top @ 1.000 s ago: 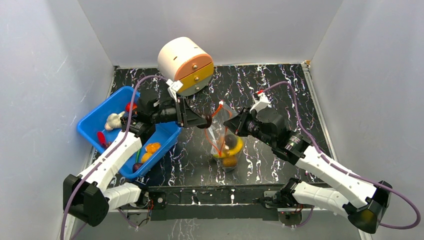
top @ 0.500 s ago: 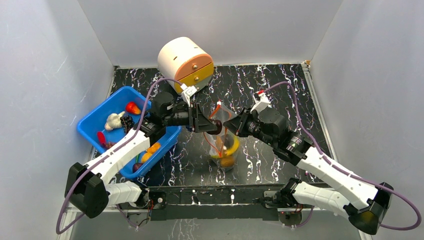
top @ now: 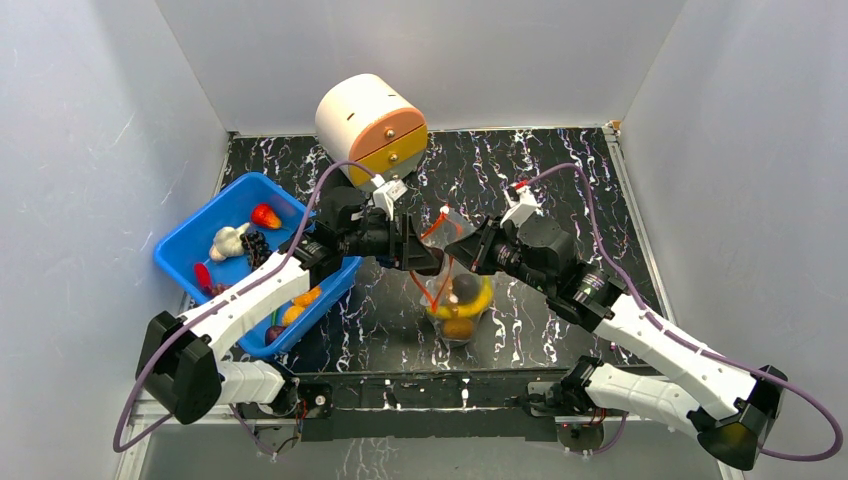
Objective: Place the food in the zip-top bag and seal the zipper
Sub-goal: Place the fake fruit in the zipper food storage bag.
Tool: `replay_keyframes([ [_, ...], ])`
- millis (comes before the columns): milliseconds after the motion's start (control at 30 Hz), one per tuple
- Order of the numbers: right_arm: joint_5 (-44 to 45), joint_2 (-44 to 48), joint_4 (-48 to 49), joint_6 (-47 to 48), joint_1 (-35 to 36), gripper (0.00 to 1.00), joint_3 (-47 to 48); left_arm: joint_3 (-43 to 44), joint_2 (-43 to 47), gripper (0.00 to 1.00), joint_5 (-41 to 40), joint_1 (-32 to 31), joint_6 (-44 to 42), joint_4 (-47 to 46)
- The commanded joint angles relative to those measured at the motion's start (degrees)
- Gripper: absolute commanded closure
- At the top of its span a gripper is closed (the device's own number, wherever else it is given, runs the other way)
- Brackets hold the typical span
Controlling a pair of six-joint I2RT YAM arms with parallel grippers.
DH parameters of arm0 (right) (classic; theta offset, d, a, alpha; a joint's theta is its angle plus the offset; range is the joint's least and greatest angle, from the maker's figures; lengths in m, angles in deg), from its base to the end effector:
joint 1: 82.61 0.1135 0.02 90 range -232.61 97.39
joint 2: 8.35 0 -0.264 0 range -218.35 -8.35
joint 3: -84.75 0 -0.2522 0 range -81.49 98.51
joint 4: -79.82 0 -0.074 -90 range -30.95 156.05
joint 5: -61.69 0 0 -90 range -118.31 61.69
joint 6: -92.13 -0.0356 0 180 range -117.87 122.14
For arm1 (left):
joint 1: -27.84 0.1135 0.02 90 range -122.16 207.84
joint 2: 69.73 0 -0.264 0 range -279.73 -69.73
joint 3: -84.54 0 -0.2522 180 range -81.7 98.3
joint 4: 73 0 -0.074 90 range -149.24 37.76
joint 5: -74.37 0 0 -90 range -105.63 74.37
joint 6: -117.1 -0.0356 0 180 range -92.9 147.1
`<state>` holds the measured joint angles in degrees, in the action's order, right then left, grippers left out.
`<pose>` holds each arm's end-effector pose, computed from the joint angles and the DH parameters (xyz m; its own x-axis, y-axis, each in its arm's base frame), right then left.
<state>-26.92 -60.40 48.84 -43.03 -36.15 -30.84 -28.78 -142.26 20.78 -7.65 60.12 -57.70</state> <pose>0.1438 0.1501 0.3407 -0.6577 0.3369 -0.6737 -0.3439 0.6615 0.6665 0.2217 -0.1840 0.3026 -0.7466 -0.0063 -0.6653 0.6096 0.3941 -0.6878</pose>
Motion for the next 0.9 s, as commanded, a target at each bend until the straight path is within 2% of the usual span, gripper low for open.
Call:
replay_keyframes([
  [0, -0.9, 1.3, 5.7, -0.2, 0.2, 1.0, -0.4, 2.8, 0.2, 0.51, -1.7, -0.9, -1.4, 2.2],
  [100, -0.7, 1.5, 5.8, -0.2, 0.2, 1.0, -0.5, 3.2, 0.0, 0.48, -2.1, -1.1, -1.6, 2.4],
  [400, -1.0, 1.1, 6.0, -0.1, 0.2, 1.0, -0.2, 4.0, 0.0, 0.48, -3.0, -1.5, -2.1, 3.8],
  [867, -0.7, 1.3, 6.1, -0.3, 0.2, 1.0, -1.0, 4.5, 1.4, 0.32, -4.8, -1.6, -2.1, 4.2],
])
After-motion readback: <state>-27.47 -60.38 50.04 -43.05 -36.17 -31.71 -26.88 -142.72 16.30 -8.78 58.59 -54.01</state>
